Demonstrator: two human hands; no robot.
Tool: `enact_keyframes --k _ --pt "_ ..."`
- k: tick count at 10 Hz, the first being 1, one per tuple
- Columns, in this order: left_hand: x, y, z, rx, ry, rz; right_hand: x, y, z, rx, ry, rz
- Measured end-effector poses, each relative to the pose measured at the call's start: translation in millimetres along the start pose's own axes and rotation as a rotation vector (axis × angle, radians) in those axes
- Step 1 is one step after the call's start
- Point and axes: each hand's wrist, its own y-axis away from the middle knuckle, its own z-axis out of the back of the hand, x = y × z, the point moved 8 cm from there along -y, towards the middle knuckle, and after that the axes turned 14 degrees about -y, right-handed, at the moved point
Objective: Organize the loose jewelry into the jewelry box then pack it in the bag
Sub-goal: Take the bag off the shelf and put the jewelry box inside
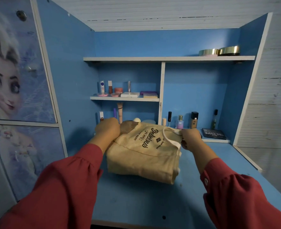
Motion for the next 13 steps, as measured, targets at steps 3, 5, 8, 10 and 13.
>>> enact_keyframes --k 3,5,8,10,13 --pt "22 10 -32 0.170 0.519 0.061 58 24 -13 0.069 0.115 0.123" --pt "8 52 -58 0.586 0.660 -0.035 126 38 -36 0.102 0.415 0.367" --pt "-40 74 -71 0.741 0.717 -0.247 183 111 -110 0.357 0.813 0.843" --pt "-31 49 -65 0.497 0.720 -0.057 164 133 -136 0.485 0.869 0.903" --pt "10 27 -5 -0.055 1.339 -0.019 144 138 -135 0.586 0.739 0.940"
